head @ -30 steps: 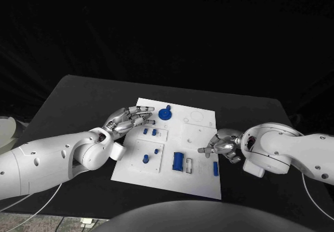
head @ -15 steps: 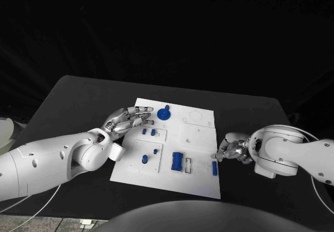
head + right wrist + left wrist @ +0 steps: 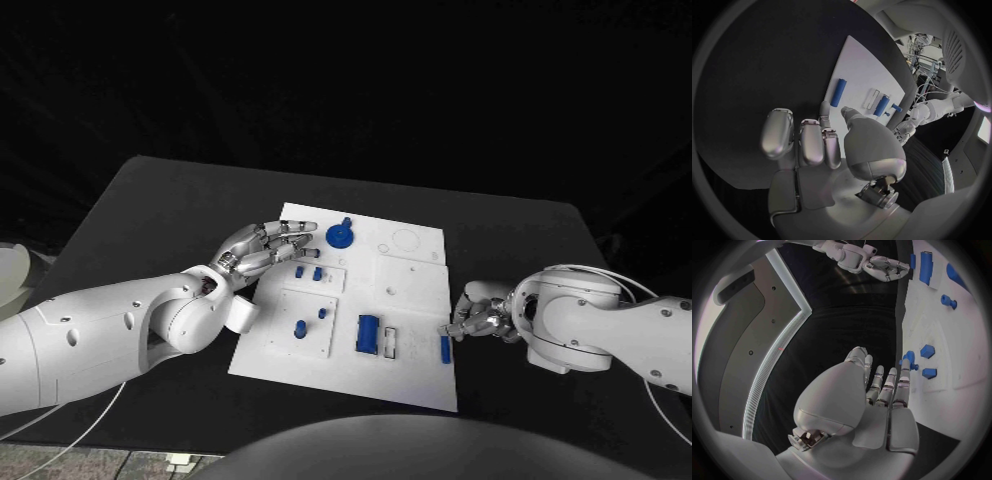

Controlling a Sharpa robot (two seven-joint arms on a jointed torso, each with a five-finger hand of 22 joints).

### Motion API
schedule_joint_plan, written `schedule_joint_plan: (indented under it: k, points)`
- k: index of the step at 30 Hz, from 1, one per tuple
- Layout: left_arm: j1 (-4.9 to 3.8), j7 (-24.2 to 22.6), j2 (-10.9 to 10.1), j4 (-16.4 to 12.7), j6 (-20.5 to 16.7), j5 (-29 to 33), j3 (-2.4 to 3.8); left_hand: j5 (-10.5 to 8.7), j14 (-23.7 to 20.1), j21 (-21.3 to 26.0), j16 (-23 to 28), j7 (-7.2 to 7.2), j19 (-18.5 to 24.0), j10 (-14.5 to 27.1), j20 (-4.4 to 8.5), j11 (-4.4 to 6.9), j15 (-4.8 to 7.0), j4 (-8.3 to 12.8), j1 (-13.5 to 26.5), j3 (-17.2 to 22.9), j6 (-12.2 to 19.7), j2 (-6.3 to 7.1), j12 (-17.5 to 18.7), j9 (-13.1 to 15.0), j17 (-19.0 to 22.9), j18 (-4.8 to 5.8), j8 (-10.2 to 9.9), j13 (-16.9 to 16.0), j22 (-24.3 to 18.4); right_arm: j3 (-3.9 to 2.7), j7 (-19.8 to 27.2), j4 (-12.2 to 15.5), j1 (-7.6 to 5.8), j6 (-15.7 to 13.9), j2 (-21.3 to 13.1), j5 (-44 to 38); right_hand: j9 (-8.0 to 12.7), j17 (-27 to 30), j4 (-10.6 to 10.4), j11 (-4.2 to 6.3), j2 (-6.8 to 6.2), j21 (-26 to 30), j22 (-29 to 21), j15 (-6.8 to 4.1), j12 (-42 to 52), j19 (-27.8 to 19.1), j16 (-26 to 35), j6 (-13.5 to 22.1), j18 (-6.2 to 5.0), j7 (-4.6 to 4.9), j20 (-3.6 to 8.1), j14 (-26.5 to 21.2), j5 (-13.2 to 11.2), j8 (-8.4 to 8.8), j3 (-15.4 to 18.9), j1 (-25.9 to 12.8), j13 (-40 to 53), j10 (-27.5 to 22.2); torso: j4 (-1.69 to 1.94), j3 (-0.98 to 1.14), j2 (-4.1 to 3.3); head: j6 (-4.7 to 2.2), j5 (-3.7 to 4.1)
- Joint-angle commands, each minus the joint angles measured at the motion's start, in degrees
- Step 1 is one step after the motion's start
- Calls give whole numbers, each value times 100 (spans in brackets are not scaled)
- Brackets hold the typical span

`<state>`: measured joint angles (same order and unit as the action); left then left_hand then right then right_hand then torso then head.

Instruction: Assemble the parts on the task board

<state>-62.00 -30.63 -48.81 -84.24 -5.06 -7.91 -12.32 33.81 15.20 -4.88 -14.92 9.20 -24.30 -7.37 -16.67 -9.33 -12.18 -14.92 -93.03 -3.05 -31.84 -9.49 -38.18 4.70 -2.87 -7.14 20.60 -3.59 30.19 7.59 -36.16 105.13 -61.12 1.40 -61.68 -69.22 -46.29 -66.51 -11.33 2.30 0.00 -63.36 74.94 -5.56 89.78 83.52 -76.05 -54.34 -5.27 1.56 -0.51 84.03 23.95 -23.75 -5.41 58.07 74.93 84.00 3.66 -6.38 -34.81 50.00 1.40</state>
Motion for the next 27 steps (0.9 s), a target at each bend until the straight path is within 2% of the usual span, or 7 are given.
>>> schedule_joint_plan:
  k: [1, 11, 16, 19, 23, 27]
  points:
    - [3, -27, 11, -2, 83, 1, 5, 32, -2, -1, -21, 39, -52, -10, 5, -16, -31, 1, -63, 49, 2, 3, -14, -7, -8, 26, -14, -7, -7, 2, -44, -13, 35, 75, 25, -159, -7, 8, -39, 24, -4, -13, 839, -44, 22, 23, -21, -56, 27, 2, 10, 229, -31, -22, 11, -50, 1507, 600, 0, -2, -3, 0, -5]
    - [4, -4, 7, 3, 91, 1, 5, 35, -4, -1, -19, 40, -52, -10, 5, -18, -30, 4, -65, 53, 3, 6, -10, -7, -7, 26, -15, -6, -8, 3, -43, -66, 150, 76, 119, -122, 31, 48, -23, 14, -3, 42, 826, -39, 22, 9, 5, 23, 19, 20, 11, 219, -47, 52, -2, -12, 1507, 600, -4, -4, -2, 0, -8]
    - [5, 5, 11, 6, 97, 1, 5, 36, -6, -1, -17, 41, -52, -10, 5, -18, -30, 6, -66, 55, 3, 7, -5, -8, -7, 26, -16, -6, -8, 3, -41, -108, 207, 80, 191, -102, 85, 64, 64, 3, -6, 56, 823, -31, 22, 4, 16, 47, 18, 31, 7, 214, 128, 119, -63, 116, 1507, 600, -1, -3, -2, 0, 0]
    - [6, 6, 13, 8, 100, 1, 5, 36, -6, -1, -17, 41, -52, -10, 5, -18, -30, 6, -66, 55, 3, 7, -5, -8, -7, 26, -16, -6, -8, 3, -36, -127, 235, 66, 232, -83, 120, 70, 173, 7, -15, 67, 821, -33, 22, 2, 21, 49, 16, 27, 6, 213, 358, 157, -142, 259, 1507, 600, 4, -1, 7, 0, -3]
    - [8, 11, 12, 13, 105, 1, 5, 38, -6, -1, -18, 42, -52, -9, 5, -21, -30, 10, -70, 60, 5, 10, -1, -9, -7, 27, -18, -5, -9, 3, -34, -145, 262, 48, 291, -71, 147, 74, 454, 33, -31, 72, 821, -53, 22, 2, 25, 31, 14, -2, 18, 212, 739, 181, -350, 613, 1507, 600, 3, 2, 2, 0, -5]
    - [13, 13, 16, 18, 109, 1, 5, 40, -7, 0, -17, 43, -52, -9, 5, -23, -31, 13, -72, 64, 7, 11, 2, -9, -7, 27, -20, -5, -10, 3, -37, -175, 280, 38, 338, -67, 160, 83, 811, 53, -9, 80, 820, -73, 22, 1, 32, 30, 12, -20, 37, 210, 856, 192, -711, 1025, 1507, 600, 4, -2, 5, 0, -8]
